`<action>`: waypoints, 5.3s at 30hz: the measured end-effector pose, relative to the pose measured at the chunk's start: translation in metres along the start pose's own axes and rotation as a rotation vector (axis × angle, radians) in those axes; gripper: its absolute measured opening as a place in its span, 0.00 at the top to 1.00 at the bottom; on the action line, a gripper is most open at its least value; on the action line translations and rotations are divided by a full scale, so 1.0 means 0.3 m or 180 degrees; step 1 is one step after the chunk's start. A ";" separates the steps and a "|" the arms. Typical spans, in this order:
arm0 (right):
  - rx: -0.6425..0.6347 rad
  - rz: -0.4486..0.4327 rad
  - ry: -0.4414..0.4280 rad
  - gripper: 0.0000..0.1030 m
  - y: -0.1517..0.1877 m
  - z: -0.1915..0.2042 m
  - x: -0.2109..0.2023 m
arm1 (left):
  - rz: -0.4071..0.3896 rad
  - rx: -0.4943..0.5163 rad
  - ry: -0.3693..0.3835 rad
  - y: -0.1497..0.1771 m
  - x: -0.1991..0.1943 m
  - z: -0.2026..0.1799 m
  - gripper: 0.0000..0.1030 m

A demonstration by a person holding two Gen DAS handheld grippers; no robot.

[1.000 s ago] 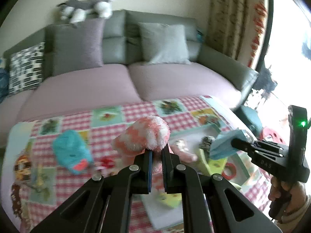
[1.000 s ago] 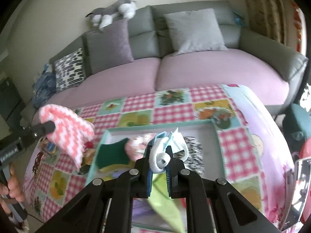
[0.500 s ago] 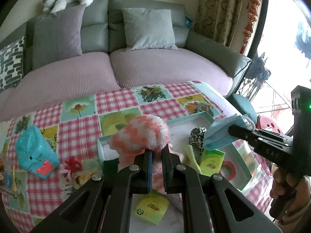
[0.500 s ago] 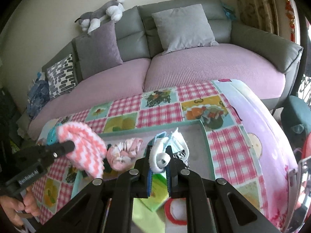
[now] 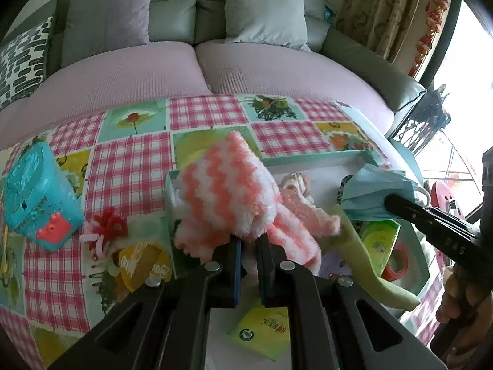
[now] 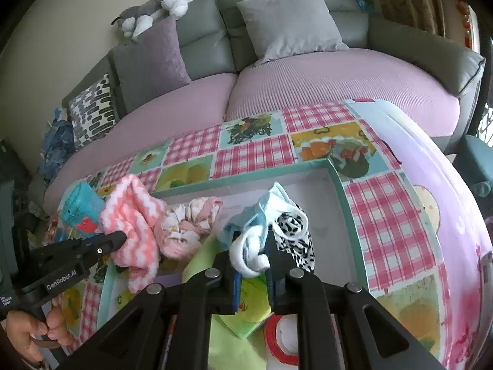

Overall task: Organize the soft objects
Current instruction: 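Carry the knitted cloth with the left gripper while the right carries the mask toward the tray, then release the knitted cloth into the tray with the left gripper while the right releases the mask, then move both tools back toward the gold snack and red pipe-cleaner toy, then grasp the gold round snack with the right gripper while the left grasps the red pipe-cleaner toy, then carry the gold snack with the right gripper while the left carries the red toy over the tray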

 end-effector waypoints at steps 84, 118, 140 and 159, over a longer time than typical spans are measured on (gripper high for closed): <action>-0.2041 0.0864 -0.0428 0.30 0.106 0.888 0.386 | 0.0075 -0.1193 -0.0884 0.215 -0.223 0.866 0.07; -0.2479 0.1080 -0.0084 0.47 0.134 0.887 0.416 | 0.0112 -0.1128 -0.0836 0.242 -0.212 0.857 0.07; -0.2167 0.0776 -0.0272 0.55 0.067 0.878 0.296 | 0.0111 -0.1026 -0.0611 0.205 -0.208 0.796 0.07; -0.1979 0.0591 -0.0053 0.55 0.050 0.681 0.141 | 0.0192 -0.0571 -0.0201 0.040 -0.051 0.548 0.34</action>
Point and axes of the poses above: each gripper's, at about its wrist camera, not at the fingertips, and x roughly the way its jaws point, z to its left, y to its underside, the point moved 7 cm from there along x, roughly the way its jaws point, and after that the axes turned 6 degrees about -x, right-handed, at the moved point
